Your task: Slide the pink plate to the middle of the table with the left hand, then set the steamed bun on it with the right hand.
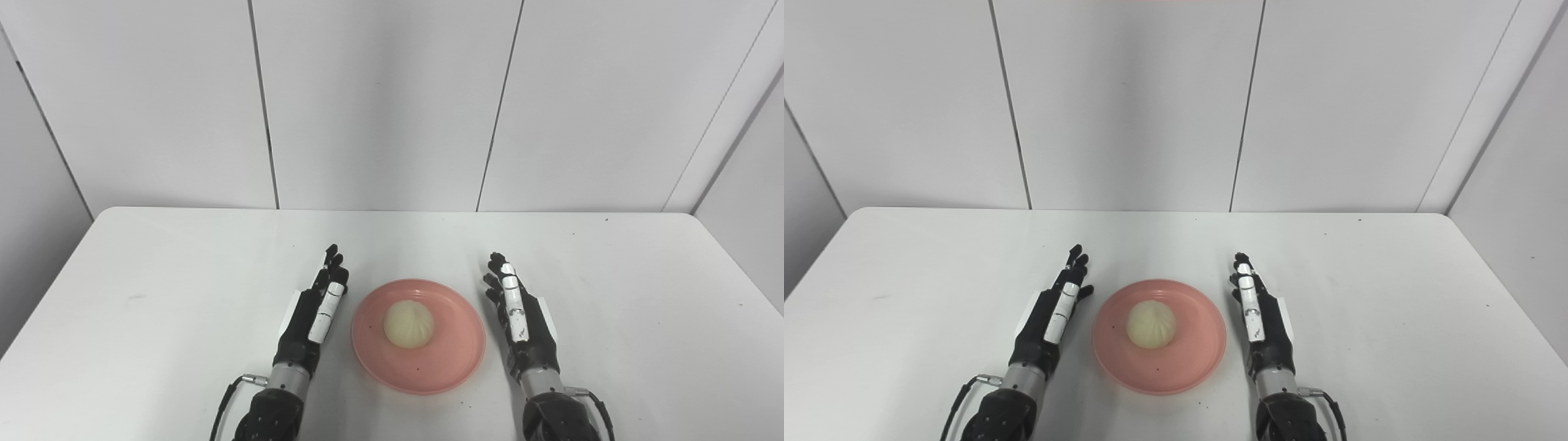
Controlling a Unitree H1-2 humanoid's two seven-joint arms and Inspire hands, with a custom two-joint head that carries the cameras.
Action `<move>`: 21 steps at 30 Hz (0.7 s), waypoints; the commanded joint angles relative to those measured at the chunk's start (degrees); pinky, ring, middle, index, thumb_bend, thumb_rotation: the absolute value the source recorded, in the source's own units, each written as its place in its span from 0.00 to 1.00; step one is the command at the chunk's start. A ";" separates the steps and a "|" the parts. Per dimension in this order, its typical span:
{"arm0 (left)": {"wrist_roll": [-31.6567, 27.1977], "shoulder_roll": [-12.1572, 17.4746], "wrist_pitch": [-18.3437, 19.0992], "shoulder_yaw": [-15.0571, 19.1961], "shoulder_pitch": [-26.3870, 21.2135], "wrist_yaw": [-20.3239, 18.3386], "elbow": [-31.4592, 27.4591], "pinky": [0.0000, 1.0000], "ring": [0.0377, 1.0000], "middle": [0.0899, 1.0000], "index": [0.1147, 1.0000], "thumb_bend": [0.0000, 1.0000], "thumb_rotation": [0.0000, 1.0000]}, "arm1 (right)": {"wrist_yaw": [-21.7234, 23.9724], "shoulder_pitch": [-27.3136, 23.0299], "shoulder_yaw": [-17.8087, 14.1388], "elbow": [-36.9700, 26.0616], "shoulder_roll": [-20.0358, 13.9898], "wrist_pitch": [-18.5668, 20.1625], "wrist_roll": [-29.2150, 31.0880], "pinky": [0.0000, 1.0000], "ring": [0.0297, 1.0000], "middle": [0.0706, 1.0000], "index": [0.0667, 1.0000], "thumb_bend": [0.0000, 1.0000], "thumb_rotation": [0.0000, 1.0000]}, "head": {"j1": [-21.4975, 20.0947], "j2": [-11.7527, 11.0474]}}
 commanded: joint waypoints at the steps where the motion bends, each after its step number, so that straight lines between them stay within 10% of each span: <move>1: 0.97 0.27 -2.88 -0.26 -0.79 1.13 -0.56 1.00 1.00 1.00 1.00 0.75 1.00 | 0.30 -0.89 0.43 -1.96 -0.04 0.44 -0.18 0.95 0.92 0.93 0.91 0.69 1.00 | 0.07 0.10; 21: 1.20 0.01 -1.78 -0.17 -0.87 1.34 -0.68 1.00 1.00 1.00 1.00 0.72 1.00 | 0.41 -0.49 1.09 -3.73 -0.28 1.91 -0.49 0.96 0.92 0.93 0.91 0.69 1.00 | 0.15 0.11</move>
